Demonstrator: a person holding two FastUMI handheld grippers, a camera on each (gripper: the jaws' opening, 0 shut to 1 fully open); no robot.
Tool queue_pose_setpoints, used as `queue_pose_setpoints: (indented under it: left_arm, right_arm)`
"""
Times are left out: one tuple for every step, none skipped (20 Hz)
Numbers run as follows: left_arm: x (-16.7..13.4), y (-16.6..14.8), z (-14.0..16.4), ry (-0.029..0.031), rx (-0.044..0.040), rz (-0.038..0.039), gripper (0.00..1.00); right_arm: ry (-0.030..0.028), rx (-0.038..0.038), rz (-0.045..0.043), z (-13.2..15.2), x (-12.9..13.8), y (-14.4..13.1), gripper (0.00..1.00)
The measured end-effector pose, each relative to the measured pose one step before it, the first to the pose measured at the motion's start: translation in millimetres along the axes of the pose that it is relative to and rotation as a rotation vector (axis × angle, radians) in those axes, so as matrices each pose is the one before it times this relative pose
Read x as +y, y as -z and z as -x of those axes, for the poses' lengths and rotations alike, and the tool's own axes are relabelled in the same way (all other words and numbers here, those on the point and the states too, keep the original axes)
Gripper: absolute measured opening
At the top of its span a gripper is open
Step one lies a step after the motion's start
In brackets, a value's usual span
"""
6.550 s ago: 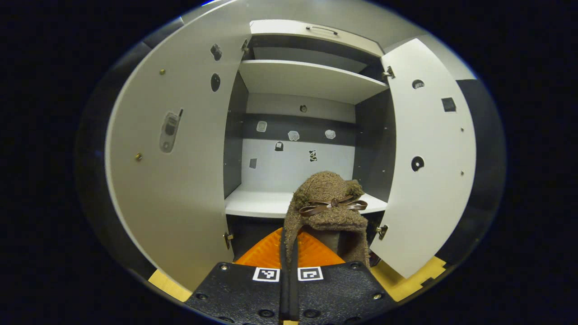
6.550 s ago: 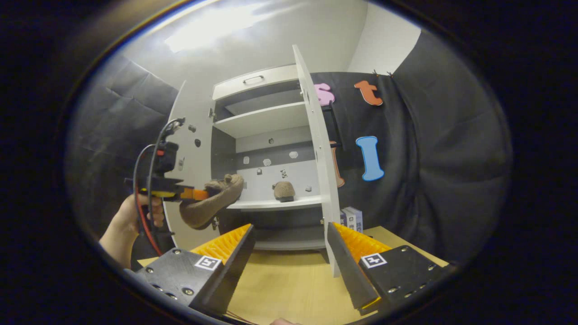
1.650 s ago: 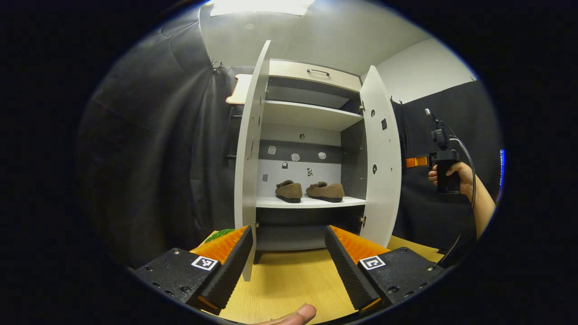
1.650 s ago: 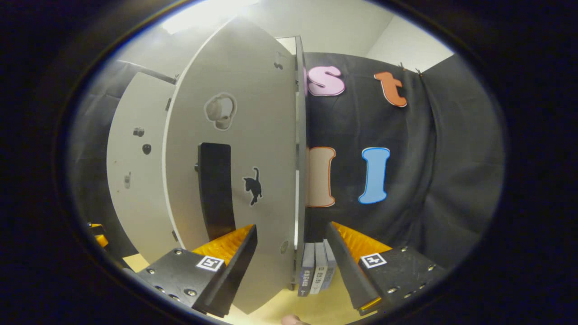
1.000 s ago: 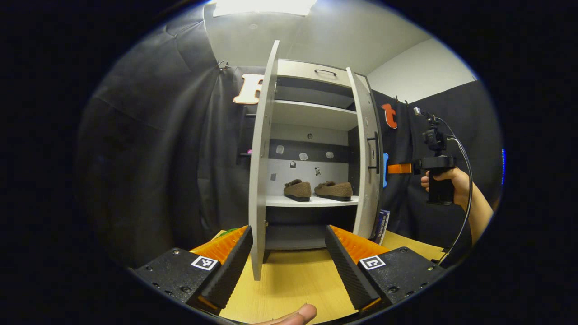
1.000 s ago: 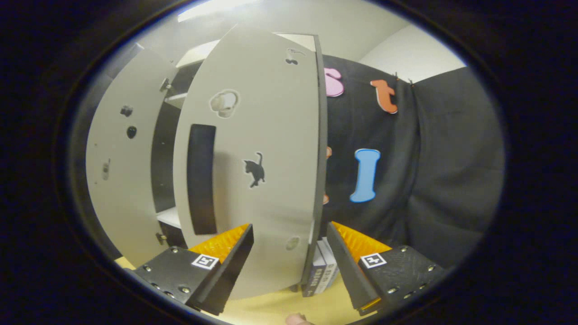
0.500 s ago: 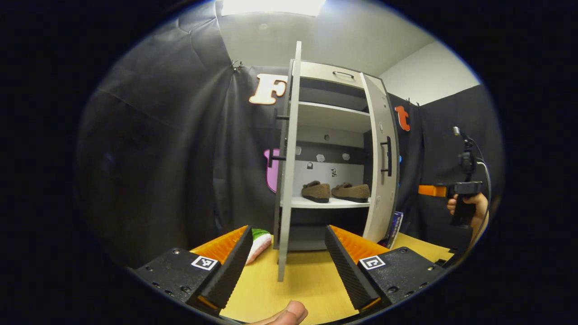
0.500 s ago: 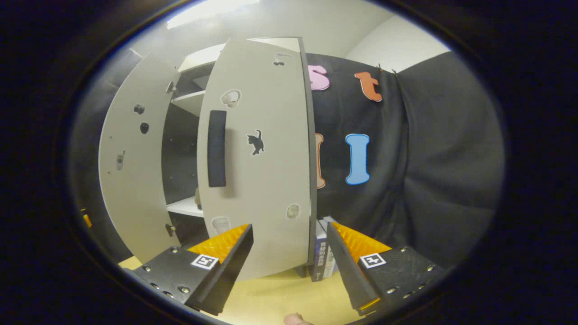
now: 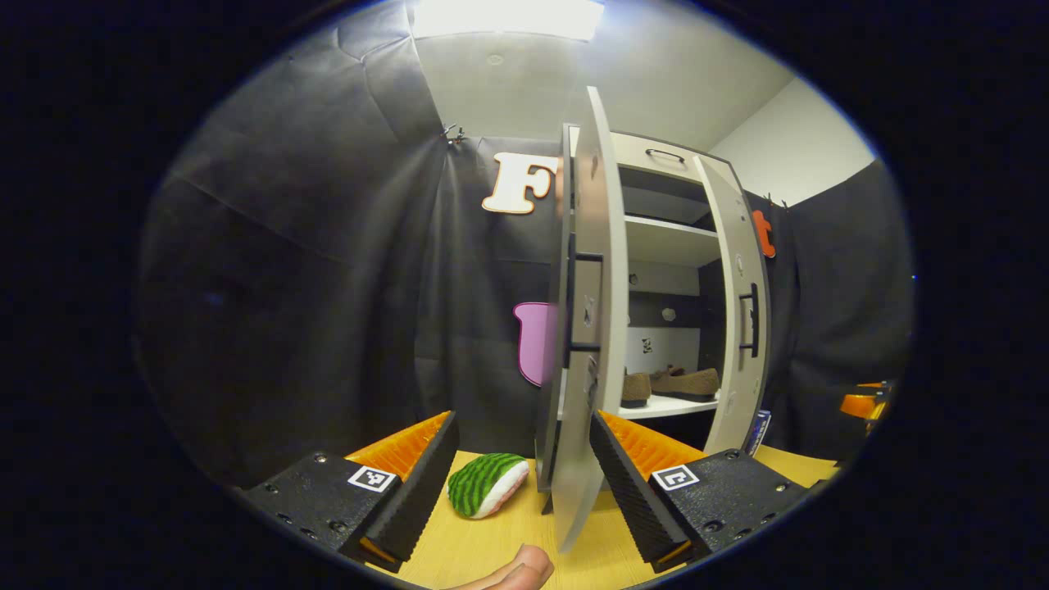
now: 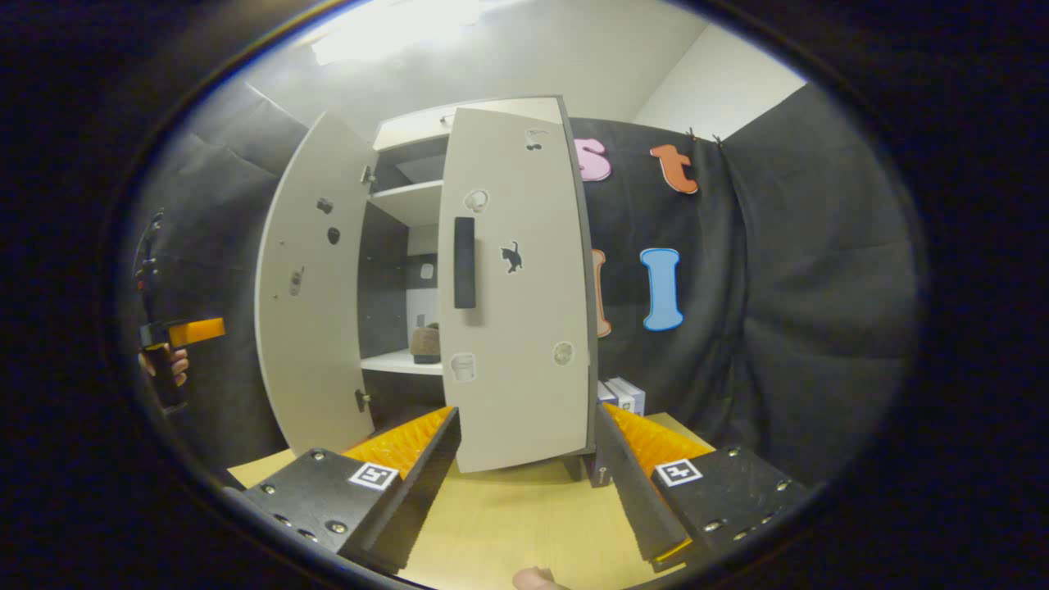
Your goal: Grab one shoe with the right hand and put it into the shoe cabinet, grab the other shoe with the left hand and put it into the shoe cabinet; then close the right door with the right hand and the left door with the left hand.
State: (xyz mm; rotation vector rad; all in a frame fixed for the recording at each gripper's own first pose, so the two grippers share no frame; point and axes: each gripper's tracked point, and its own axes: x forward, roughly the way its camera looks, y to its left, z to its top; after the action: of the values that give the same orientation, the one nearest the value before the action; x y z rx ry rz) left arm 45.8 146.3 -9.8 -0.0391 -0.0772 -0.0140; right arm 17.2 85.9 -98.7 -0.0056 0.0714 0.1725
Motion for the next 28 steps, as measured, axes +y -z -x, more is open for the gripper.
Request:
queue_pose_setpoints:
  left_arm:
    - [8.47, -6.43, -10.02, -0.02567, -0.00465, 0.00623, 0.96]
    - [6.49, -5.22, -9.24, -0.01179, -0.00019, 0.00565, 0.96]
    - [5.55, -3.81, -5.77, -0.00814, 0.00012, 0.0008, 0.94]
    - [3.17, -3.57, -10.49, -0.00402, 0.00663, -0.00288, 0.93]
    - [2.92, -1.79, -11.35, -0.00441, 0.01062, -0.0031, 0.93]
    - [1.35, -1.06, -11.34, -0.00014, 0.01463, -0.00063, 0.96]
    - [-1.25, 0.69, -9.94, 0.00869, 0.01896, 0.01451, 0.96]
    - [-4.14, 1.23, -7.1, 0.01494, 0.01907, 0.01919, 0.94]
    - [-5.05, -0.06, -6.64, 0.01791, 0.01167, 0.01978, 0.93]
    - [-2.27, 1.07, -6.02, 0.00877, 0.01078, 0.00777, 0.93]
    - [-0.19, -4.25, -5.42, -0.00259, -0.00526, 0.00356, 0.96]
    - [-2.39, -2.26, -3.19, 0.00127, 0.0055, -0.01031, 0.96]
    - [-3.25, -1.96, -2.47, 0.00539, -0.00109, -0.01125, 0.93]
    - [-4.04, -3.11, -0.59, 0.00194, 0.00191, -0.01721, 0.96]
    - [0.26, -3.5, -1.86, -0.00875, -0.00574, -0.02026, 0.92]
    - [0.11, -3.05, -0.22, -0.00778, -0.00271, -0.0318, 0.95]
    - [-0.88, 0.92, 0.29, -0.00666, 0.00474, -0.02559, 0.91]
    - [-0.17, -1.68, 0.07, -0.00491, 0.00169, -0.00359, 0.92]
    - [0.25, 0.41, -1.01, -0.00308, 0.00907, 0.00881, 0.91]
    - [-1.4, 1.31, 0.12, -0.00079, 0.00875, 0.01233, 0.91]
    - [-1.01, 0.56, -0.15, -0.00208, 0.00789, 0.00602, 0.95]
    - [-0.61, 0.33, 0.72, -0.00606, 0.00512, -0.00364, 0.94]
    - [0.27, -0.18, 0.66, -0.0083, 0.00144, -0.0088, 0.89]
    - [-0.29, -0.32, 0.67, -0.01008, 0.0035, -0.00764, 0.94]
    - [0.28, 0.05, 0.57, -0.01252, 0.00347, -0.00331, 0.94]
    - [-0.8, 0.13, 0.43, -0.00908, 0.00078, 0.00085, 0.93]
    - [-1.32, 0.57, 0.22, -0.00273, 0.00313, 0.00079, 0.93]
    - [-2.21, -0.24, 0.43, 0.00175, 0.00095, 0.00286, 0.98]
  right_arm:
    - [-0.00514, -0.00897, -0.00239, 3.23, 1.62, -1.76, 0.98]
    - [-0.00222, -0.00877, -0.00009, 3.23, 0.74, -1.42, 0.98]
    - [-0.00299, -0.0036, 0.00889, 1.84, 1.06, -0.5, 0.98]
    - [-0.00454, -0.00298, 0.01126, 2.37, 1.37, -0.33, 0.96]
    - [-0.00683, 0.00206, 0.01125, 1.63, 1.73, 0.12, 0.96]
    - [-0.00965, 0.0009, 0.00336, 2.26, 2.63, 1.44, 0.96]
    - [-0.01595, -0.0012, -0.0028, 0.83, 3.82, 0.57, 0.96]
    - [-0.00997, -0.00391, -0.01023, 1.38, 2.29, 0.14, 0.97]
    - [-0.00743, -0.00474, -0.00873, 0.44, 1.16, 0.38, 0.97]
    - [-0.00823, -0.00225, -0.00533, 1.38, 1.55, 1.27, 0.96]
    - [-0.01141, 0.00035, 0.00056, 1.24, 2.06, 2.15, 0.96]
    - [-0.0114, -0.00113, 0.00076, 0.9, 2.36, 2.15, 0.96]
    - [-0.00888, -0.00254, -0.00185, -0.03, 0.62, 0.95, 0.96]
    - [-0.00694, 0.00178, -0.0013, 1.77, -1.09, 2.15, 0.96]
    - [-0.00235, -0.00111, -0.00504, 0.28, -1.63, 1.27, 0.96]
    - [-0.00161, -0.00305, -0.00724, 0.88, -1.73, 1.35, 0.98]
    - [-0.00267, -0.00387, -0.00716, -0.8, -0.99, 0.37, 0.98]
    - [-0.00238, -0.0011, -0.00497, 1.2, -1.89, 0.22, 0.98]
    - [-0.00386, -0.00235, -0.00126, -0.43, -0.94, -0.33, 0.96]
    - [-0.00208, -0.00398, -0.00096, 1.97, -0.89, -0.94, 0.96]
    - [-0.00069, -0.00333, -0.00248, 0.32, -1.78, -0.91, 0.96]
    - [-0.00296, -0.00393, -0.00474, 1.5, -0.78, 0.43, 0.96]
    - [-0.00489, -0.00255, -0.00534, 0.28, 1.24, -0.04, 0.96]
    - [-0.00418, -0.00141, -0.00544, 0.21, 0.27, 0.45, 0.96]
    - [-0.00043, 0.00194, -0.00384, 0.8, -0.66, 1.27, 0.96]
    - [-0.00109, 0.00138, -0.00393, 0.84, -0.26, 0.45, 0.96]
    - [-0.00913, 0.00288, -0.00548, 0.49, 1.95, 1.7, 0.96]
    - [-0.01009, 0.00458, -0.00417, 0.13, 2.43, 1.84, 0.96]
